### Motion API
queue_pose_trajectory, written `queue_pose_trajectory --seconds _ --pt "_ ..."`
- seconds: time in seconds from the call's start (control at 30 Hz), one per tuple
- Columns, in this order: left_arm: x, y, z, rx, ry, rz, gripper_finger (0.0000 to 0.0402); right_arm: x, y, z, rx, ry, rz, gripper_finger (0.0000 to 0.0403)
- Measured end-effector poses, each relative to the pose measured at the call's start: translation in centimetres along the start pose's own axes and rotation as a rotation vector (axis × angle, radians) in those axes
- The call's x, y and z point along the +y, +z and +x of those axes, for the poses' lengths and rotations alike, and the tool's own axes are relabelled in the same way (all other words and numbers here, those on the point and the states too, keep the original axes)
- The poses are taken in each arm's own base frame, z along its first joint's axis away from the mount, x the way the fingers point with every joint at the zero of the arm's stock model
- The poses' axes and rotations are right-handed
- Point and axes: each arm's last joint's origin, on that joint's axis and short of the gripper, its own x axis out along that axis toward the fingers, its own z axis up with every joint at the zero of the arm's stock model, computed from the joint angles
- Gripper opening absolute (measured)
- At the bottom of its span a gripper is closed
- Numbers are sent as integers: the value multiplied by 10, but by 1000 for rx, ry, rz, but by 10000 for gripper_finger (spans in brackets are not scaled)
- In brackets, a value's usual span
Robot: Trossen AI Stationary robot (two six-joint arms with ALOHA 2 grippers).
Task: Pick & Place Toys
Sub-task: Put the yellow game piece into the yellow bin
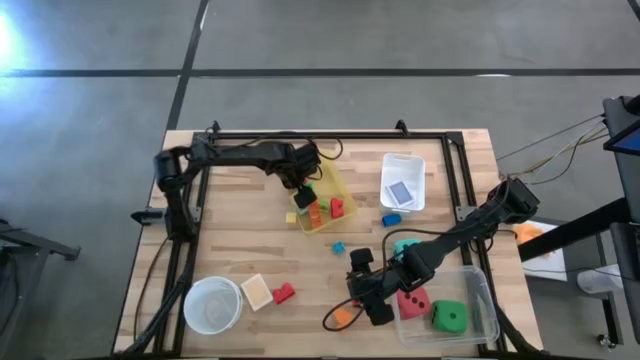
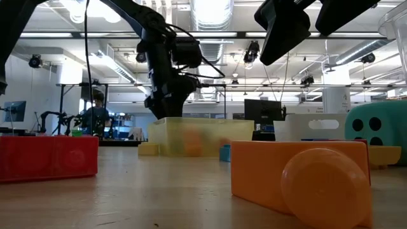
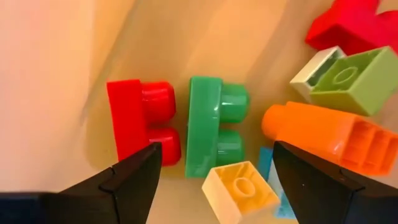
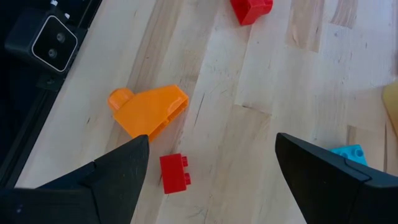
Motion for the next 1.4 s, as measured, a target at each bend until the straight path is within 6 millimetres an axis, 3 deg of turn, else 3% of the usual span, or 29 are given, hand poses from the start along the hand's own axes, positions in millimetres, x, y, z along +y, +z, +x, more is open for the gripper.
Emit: queue_pose_trajectory --seconds 0.33,0.53,0.67,0.77,1.0,1.4 --pt "-8 -3 -36 -114 42 -28 312 0 0 0 1 0 0 343" --pt "-33 -17 -69 -190 19 22 312 0 0 0 2 0 4 343" --pt "-56 -38 -79 -233 78 117 312 1 -1 0 4 2 5 343" --pt "-69 -59 -76 -251 127 166 312 2 -1 0 7 2 21 343" --pt "-87 -100 -62 -305 63 159 312 2 -1 0 8 2 27 343" --pt "-88 -133 -24 -320 69 206 312 2 -1 0 9 1 25 343"
